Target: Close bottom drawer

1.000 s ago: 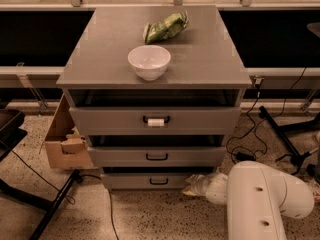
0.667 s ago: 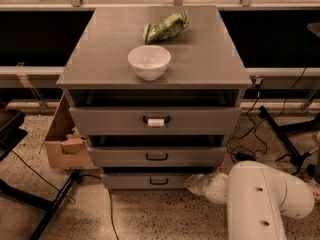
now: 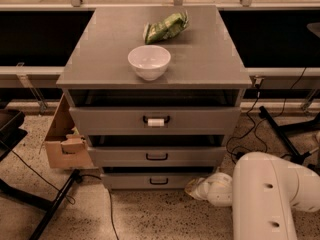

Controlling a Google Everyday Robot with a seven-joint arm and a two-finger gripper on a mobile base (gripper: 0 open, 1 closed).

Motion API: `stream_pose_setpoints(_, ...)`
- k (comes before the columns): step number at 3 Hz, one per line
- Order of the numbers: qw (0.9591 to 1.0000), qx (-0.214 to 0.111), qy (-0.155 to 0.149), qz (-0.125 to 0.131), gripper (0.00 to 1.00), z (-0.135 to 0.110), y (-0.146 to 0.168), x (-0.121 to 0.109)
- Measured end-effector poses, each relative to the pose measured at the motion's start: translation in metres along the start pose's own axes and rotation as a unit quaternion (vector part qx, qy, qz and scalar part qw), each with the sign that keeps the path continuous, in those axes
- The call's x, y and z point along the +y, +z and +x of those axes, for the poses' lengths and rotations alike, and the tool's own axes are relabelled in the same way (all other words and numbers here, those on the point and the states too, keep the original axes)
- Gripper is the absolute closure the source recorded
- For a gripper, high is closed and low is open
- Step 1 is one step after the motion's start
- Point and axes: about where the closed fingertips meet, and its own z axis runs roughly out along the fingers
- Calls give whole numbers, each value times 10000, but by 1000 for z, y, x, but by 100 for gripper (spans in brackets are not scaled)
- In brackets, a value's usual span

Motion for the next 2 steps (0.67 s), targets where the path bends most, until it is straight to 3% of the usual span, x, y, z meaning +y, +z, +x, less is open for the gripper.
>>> stream_pose_setpoints(2,9957,731,-196,-526,100,-31,-96,24)
